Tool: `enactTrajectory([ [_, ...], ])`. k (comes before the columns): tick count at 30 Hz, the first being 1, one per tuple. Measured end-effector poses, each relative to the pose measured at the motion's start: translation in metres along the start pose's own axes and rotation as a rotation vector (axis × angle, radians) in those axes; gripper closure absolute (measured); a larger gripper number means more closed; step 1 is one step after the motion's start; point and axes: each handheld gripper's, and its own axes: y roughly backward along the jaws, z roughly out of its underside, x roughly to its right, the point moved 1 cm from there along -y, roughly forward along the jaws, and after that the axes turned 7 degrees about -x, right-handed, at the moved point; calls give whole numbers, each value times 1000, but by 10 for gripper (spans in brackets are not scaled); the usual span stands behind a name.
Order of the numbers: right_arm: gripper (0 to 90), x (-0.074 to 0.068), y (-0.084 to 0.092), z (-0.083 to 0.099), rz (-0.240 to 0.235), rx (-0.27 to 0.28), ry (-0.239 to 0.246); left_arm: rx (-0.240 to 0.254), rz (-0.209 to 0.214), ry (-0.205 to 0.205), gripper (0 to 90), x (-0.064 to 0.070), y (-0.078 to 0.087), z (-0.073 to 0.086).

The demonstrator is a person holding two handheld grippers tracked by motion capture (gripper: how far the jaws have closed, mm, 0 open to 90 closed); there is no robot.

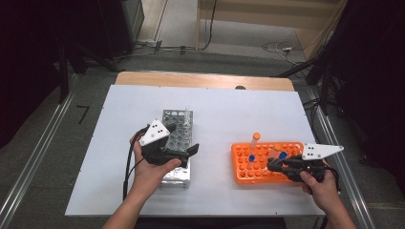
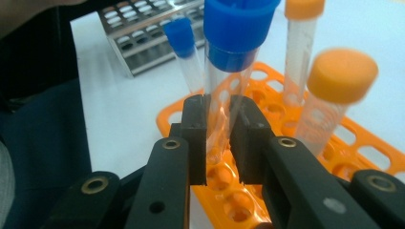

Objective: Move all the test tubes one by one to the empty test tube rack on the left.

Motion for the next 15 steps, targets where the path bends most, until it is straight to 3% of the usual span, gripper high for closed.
enactTrajectory([
  [15,744,-26,-6,-22,-82,25,47,3,48,-20,0,14,-3,-5],
])
